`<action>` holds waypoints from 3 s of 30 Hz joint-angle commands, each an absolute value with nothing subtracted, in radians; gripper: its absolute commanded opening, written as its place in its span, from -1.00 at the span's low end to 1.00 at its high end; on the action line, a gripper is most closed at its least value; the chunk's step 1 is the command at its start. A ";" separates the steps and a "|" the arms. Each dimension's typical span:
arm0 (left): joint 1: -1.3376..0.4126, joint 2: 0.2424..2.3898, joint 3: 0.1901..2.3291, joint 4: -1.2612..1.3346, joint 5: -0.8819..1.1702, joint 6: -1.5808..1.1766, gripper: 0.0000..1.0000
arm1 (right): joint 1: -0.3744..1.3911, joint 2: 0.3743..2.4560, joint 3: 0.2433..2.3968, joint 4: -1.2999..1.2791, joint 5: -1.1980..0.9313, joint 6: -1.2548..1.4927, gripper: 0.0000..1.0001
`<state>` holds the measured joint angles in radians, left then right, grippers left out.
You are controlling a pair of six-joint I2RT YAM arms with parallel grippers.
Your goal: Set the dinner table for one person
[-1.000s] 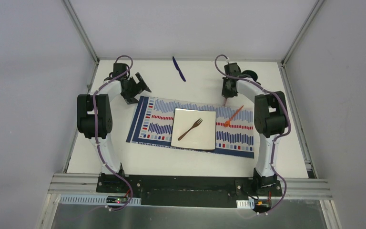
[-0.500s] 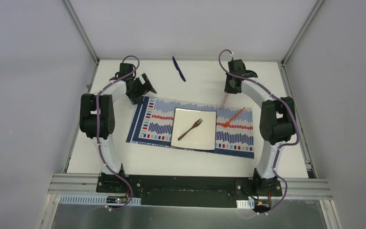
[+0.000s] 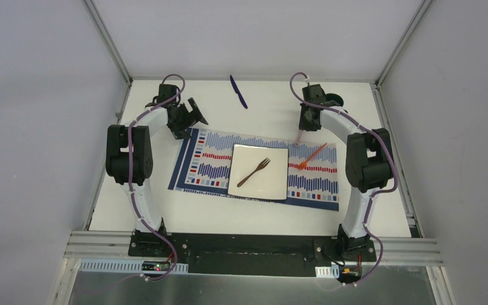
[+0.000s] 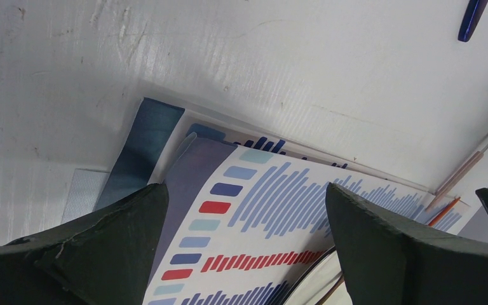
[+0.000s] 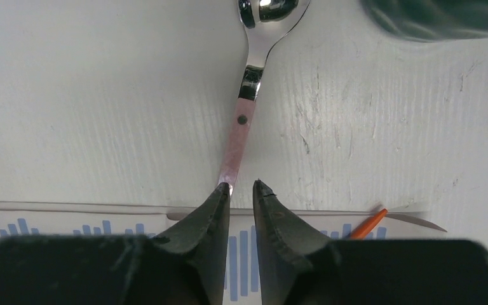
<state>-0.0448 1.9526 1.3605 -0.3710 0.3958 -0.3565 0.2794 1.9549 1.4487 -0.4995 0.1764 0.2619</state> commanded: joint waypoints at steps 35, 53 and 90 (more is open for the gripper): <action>-0.046 1.905 1.387 -0.354 0.394 -0.360 0.98 | 0.286 2.010 1.488 -0.436 0.161 0.277 -0.91; -0.056 1.894 1.384 -0.357 0.390 -0.365 0.99 | 0.298 1.872 1.431 -0.472 0.186 0.271 -1.00; -0.089 1.898 1.394 -0.363 0.371 -0.359 0.98 | 0.310 1.961 1.436 -0.425 0.224 0.261 -0.36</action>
<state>-0.0799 1.9495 1.3605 -0.3737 0.3943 -0.3565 0.3309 1.9488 1.3758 -0.4637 0.2394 0.2768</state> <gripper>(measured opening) 0.992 0.318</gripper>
